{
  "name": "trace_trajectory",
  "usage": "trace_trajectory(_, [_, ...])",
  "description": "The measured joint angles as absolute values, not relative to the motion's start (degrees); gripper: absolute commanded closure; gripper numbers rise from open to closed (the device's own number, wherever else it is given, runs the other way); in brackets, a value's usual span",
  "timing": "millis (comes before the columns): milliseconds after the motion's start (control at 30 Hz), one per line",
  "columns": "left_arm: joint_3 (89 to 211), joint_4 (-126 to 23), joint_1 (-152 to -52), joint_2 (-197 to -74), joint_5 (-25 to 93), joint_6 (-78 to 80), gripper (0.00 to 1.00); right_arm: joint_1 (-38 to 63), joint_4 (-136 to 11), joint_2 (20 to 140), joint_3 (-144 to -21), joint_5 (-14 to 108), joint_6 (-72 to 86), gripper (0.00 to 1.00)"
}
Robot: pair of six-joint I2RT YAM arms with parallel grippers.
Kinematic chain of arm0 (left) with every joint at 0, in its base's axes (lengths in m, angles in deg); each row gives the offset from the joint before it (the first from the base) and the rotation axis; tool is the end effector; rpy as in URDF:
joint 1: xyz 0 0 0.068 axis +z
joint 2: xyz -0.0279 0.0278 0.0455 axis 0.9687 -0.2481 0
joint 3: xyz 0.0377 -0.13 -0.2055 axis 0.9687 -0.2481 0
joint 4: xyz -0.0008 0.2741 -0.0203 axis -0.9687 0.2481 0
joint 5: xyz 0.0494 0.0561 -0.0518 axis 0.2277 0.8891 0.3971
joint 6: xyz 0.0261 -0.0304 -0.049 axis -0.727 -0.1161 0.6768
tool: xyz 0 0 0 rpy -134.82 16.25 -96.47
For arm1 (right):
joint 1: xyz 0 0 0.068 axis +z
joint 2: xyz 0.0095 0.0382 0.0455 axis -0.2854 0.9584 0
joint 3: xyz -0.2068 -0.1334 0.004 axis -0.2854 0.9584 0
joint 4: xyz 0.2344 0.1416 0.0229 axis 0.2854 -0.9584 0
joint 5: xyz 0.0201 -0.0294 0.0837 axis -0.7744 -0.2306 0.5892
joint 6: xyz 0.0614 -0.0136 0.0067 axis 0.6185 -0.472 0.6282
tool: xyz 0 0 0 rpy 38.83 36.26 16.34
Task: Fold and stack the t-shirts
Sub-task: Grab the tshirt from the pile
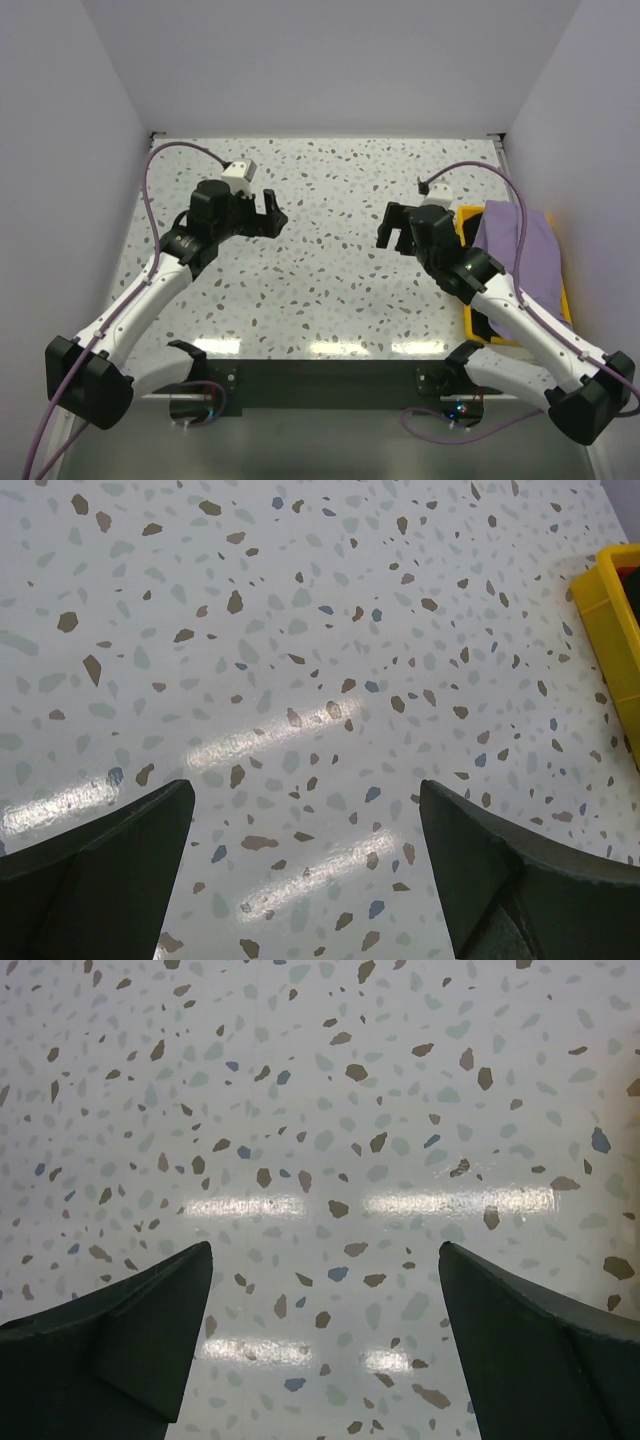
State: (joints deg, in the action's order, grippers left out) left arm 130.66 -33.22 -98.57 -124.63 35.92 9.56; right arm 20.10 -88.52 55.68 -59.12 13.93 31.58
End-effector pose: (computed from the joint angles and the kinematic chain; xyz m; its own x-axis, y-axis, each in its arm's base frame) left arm 0.2665 -0.1188 0.2777 -0.5613 -0.1290 -0.8175 0.3084 0.8840 -0.3512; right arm 0.2163 0.1354 0.2886 -0.4851 0.2260 -0.8447 0.0016 0.9662 0.2576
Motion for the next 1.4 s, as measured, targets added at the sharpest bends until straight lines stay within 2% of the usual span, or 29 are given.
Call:
trace_trajectory(200, [130.7, -33.2, -98.6, -124.6, 37.0, 9.6, 0.0, 20.1, -89.8, 59.6, -61.5, 12.2, 31.5, 0.02])
trace_trajectory(400, [130.7, -33.2, -98.6, -124.6, 37.2, 9.6, 0.0, 19.3, -95.8, 69.2, -75.2, 5.2, 30.8, 0.04])
trace_trajectory(567, [130.7, -33.2, -98.6, -124.6, 36.8, 9.6, 0.0, 6.9, -101.8, 76.8, -84.9, 3.5, 30.6, 0.06])
trace_trajectory(900, [130.7, -33.2, -98.5, -124.6, 34.8, 10.1, 0.0, -27.1, -109.0, 75.7, -80.4, 4.2, 33.3, 0.11])
trace_trajectory(1267, [130.7, -33.3, -98.5, -126.2, 31.3, 11.2, 0.0, -36.8, -105.7, 79.7, -74.8, 5.5, 36.3, 0.2])
trace_trajectory(1400, [130.7, -33.3, -98.5, -126.4, 30.9, 11.4, 0.0, -37.5, -103.9, 80.8, -72.7, 6.7, 36.4, 0.28])
